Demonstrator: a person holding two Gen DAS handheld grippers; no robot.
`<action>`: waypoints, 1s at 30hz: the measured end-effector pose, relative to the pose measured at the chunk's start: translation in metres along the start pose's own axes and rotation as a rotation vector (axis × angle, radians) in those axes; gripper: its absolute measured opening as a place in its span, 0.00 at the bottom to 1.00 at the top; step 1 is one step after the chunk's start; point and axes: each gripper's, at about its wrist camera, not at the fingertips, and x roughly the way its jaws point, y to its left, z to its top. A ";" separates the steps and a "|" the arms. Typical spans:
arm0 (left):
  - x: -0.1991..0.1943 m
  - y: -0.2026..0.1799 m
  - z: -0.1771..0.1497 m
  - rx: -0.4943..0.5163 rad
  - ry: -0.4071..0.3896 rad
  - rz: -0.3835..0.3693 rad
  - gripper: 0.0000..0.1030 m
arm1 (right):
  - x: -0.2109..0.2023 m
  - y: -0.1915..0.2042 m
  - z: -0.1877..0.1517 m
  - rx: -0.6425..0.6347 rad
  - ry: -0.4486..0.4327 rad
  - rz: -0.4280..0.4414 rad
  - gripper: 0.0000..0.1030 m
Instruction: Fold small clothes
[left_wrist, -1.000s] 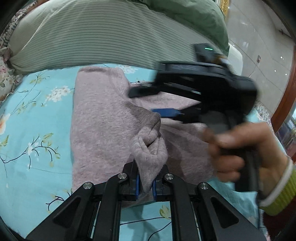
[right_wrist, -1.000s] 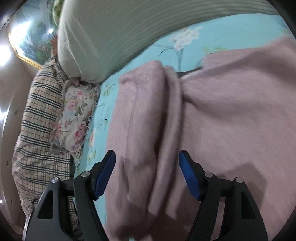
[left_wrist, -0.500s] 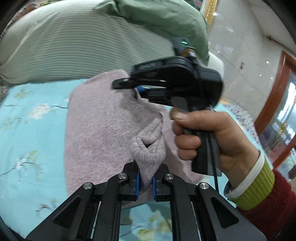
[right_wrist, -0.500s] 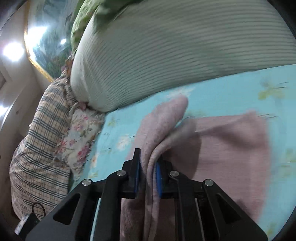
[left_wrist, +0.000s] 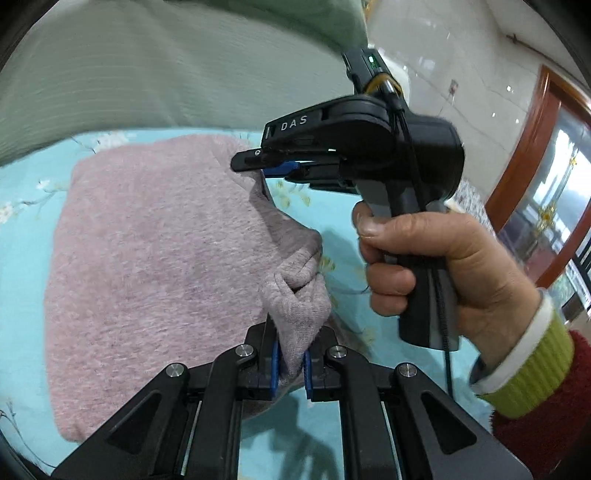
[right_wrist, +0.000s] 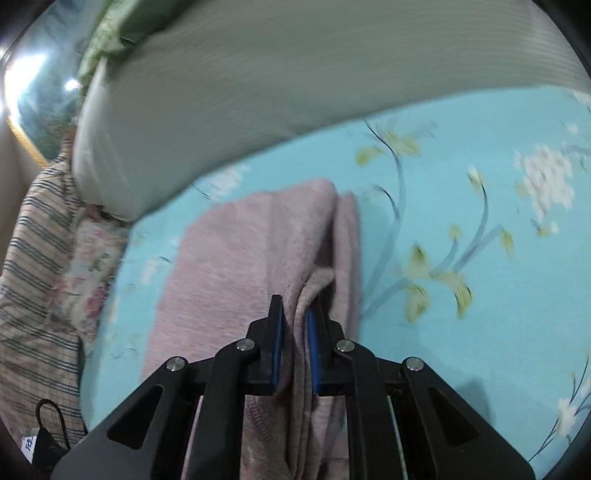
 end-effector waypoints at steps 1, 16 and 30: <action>0.011 0.001 -0.003 -0.004 0.029 0.004 0.08 | 0.001 -0.001 -0.002 0.002 -0.005 -0.008 0.13; -0.062 0.062 -0.006 -0.108 0.007 -0.048 0.79 | -0.061 0.009 -0.051 -0.004 -0.119 0.006 0.86; -0.004 0.199 0.015 -0.444 0.137 -0.001 0.83 | -0.001 -0.010 -0.055 0.059 0.058 0.085 0.84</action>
